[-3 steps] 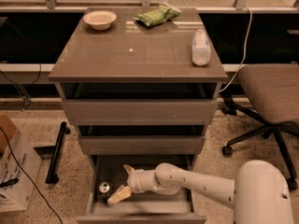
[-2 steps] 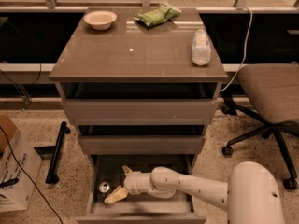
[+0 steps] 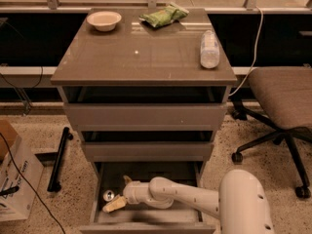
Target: Pick redbull can from bottom drawer and place on counter
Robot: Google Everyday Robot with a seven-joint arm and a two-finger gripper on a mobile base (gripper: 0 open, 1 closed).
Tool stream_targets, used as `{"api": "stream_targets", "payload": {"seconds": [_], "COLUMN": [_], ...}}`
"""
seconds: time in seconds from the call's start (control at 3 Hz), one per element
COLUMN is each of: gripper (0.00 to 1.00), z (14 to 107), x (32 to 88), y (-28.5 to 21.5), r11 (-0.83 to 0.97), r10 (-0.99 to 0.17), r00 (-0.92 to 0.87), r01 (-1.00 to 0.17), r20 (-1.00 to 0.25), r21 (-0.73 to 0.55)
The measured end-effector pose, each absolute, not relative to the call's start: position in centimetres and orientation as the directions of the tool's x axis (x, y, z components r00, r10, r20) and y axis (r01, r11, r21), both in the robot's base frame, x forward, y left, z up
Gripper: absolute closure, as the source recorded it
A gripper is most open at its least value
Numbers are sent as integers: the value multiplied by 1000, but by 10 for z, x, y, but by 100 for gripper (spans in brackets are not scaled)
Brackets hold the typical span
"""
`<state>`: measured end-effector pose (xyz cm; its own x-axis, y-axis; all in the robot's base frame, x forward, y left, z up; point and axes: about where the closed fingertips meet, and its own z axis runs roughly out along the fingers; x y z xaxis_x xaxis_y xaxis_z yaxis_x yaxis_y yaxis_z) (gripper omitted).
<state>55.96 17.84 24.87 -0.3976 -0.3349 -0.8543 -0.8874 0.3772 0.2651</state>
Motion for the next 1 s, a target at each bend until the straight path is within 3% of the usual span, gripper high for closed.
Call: {"api": "stream_targets", "payload": {"seconds": [1.0], "gripper": [0], "z": [208], "x": [571], "y": [210], "r11": [368], "r10": [-283], "r00": [-468], "r01": [-859], "r20": [-837], "r21": [356]}}
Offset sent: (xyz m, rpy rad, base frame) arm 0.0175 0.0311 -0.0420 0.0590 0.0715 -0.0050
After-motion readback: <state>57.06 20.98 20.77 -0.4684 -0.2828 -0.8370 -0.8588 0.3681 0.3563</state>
